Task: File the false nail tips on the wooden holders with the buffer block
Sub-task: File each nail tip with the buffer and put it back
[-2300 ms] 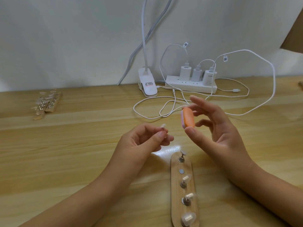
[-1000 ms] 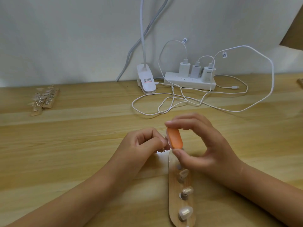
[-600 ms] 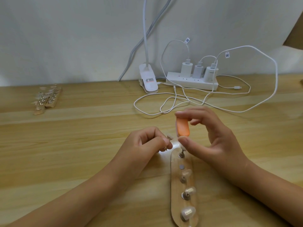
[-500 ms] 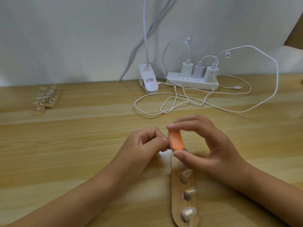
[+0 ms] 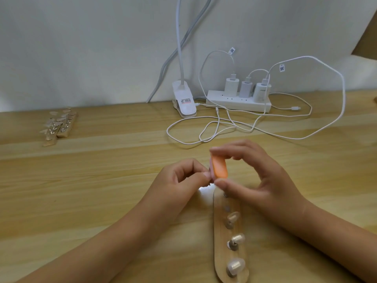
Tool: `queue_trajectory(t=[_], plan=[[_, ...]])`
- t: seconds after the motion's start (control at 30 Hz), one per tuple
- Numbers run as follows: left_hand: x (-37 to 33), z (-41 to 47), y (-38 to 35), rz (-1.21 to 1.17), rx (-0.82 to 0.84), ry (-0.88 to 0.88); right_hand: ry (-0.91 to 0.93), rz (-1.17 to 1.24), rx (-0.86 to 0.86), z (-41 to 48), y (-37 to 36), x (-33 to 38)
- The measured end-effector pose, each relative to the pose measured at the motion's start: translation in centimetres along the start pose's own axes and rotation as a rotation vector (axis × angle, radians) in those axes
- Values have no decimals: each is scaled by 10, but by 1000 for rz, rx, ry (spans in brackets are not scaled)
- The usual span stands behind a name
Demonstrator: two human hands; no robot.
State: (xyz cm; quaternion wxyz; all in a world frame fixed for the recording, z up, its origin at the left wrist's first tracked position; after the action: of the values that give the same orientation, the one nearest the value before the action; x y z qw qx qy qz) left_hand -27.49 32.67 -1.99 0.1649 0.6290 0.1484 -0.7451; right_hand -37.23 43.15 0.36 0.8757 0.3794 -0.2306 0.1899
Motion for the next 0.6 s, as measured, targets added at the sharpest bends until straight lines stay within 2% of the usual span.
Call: queue_trajectory(t=[0.1,0.23,0.33,0.47,0.6], plan=[[2,0,2,-5,-20,-3,-119,75,-78,2,8,-11],[3,-1,2,24,-36,-29,-53,70,-47,1,5,-4],[5,0,3,35,-41,-26,-107,88,-45,2,4,-10],[4,0,3,28,-47,-29,-26,69,-11,0,1,-2],[4,-1,3,30,-37,-32,-103,124,-11,-1,1,-10]])
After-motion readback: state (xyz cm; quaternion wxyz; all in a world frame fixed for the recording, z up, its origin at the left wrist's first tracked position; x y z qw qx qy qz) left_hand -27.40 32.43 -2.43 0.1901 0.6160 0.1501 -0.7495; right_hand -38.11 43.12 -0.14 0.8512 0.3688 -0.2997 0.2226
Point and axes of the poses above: each hand's wrist, its own z-axis towards the middle knuckle, its own y-axis out of the back of the hand, x = y × z, the point moved 7 cm from there along z, towards the middle knuckle, and after that the axes turned 5 degrees about -z, right-handed, at the moved point
